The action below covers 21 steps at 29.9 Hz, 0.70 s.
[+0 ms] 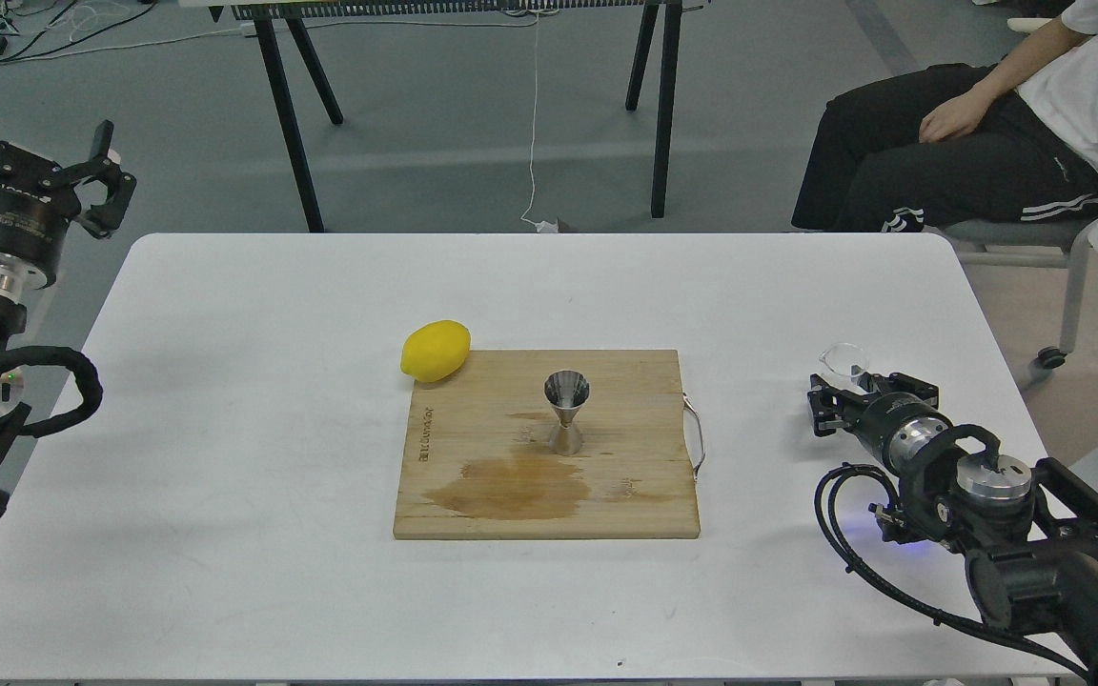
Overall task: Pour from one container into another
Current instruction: 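Set the glass down, open the right gripper and withdraw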
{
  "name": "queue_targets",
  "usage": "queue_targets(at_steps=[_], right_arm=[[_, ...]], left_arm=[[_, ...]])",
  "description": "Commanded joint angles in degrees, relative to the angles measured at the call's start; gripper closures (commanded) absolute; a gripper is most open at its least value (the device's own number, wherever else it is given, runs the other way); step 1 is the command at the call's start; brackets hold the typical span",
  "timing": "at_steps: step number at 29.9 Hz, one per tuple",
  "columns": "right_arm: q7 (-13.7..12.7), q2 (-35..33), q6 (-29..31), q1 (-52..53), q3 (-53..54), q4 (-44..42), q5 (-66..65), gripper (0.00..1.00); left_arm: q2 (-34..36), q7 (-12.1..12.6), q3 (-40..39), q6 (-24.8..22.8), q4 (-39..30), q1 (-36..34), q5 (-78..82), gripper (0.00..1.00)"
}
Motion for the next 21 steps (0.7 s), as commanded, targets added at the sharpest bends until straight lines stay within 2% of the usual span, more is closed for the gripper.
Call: queue_targets(at_steps=[1, 5, 8, 12, 19, 21], right_arm=[[-0.09, 0.11, 0.50, -0.61, -0.16, -0.42, -0.14, 0.57], [-0.09, 0.11, 1.02, -0.70, -0.42, -0.33, -0.23, 0.54], [0.00, 0.11, 2.08, -0.88, -0.60, -0.33, -0.32, 0.41], [0.09, 0.11, 3.31, -1.58, -0.51, -0.33, -0.32, 0.30], [0.35, 0.11, 5.16, -2.20, -0.60, -0.33, -0.41, 0.28], [0.53, 0.11, 5.16, -2.28, -0.51, 0.02, -0.41, 0.15]], left_arm=[[-0.08, 0.00, 0.00, 0.00, 0.00, 0.00, 0.01, 0.00], [-0.08, 0.00, 0.00, 0.00, 0.00, 0.00, 0.01, 0.00], [0.01, 0.00, 0.09, 0.00, 0.00, 0.00, 0.01, 0.00], [0.01, 0.00, 0.09, 0.00, 0.00, -0.09, 0.01, 0.00], [0.10, 0.00, 0.00, 0.00, 0.00, 0.00, 0.01, 0.00], [0.10, 0.00, 0.00, 0.08, 0.00, 0.00, 0.01, 0.00]])
